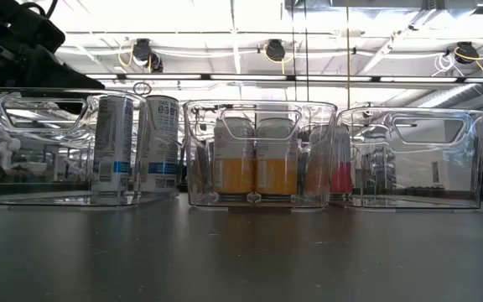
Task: Sort soda cans
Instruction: Put the pink soda can into the right transparent bin
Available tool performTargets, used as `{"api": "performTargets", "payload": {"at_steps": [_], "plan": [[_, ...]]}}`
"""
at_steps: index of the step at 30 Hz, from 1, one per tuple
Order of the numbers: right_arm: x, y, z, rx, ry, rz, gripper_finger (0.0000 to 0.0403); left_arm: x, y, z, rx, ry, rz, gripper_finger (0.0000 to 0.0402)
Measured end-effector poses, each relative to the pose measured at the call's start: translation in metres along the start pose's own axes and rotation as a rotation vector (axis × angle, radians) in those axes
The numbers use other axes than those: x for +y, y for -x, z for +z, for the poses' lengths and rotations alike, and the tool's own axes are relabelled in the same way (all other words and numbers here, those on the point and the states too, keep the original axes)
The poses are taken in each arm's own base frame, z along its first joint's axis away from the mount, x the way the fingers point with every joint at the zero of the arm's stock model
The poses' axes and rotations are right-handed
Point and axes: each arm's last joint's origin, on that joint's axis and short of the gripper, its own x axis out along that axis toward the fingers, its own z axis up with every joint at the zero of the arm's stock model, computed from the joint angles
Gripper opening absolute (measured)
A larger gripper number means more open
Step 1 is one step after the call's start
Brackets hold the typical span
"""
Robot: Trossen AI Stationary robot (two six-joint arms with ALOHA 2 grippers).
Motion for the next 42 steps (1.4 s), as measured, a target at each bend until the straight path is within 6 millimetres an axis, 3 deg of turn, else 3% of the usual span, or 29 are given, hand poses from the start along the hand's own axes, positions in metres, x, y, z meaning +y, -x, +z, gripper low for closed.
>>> {"api": "performTargets", "payload": {"at_steps": [12,20,25,28,32,42], "plan": [[-0.029,0.015,-0.034,-0.019,-0.133,0.016,0.0389,0.0,0.0,0.0,0.0,0.0,-0.001,0.005],[-0.065,0.004,-0.029,-0.006,-0.186,0.05,0.0389,0.0,0.0,0.0,0.0,0.0,-0.001,0.005],[-0.091,-0.014,-0.018,0.048,-0.193,0.107,0.0389,0.0,0.0,0.0,0.0,0.0,0.0,0.005],[-0.1,-0.019,-0.015,0.112,-0.105,0.234,0.0389,0.0,0.0,0.0,0.0,0.0,-0.001,0.005],[-0.101,-0.02,-0.011,0.07,0.021,0.403,0.0389,0.0,0.0,0.0,0.0,0.0,0.0,0.005],[-0.095,-0.026,-0.016,0.076,0.219,0.383,0.0389,0.0,0.0,0.0,0.0,0.0,0.0,0.005]]}}
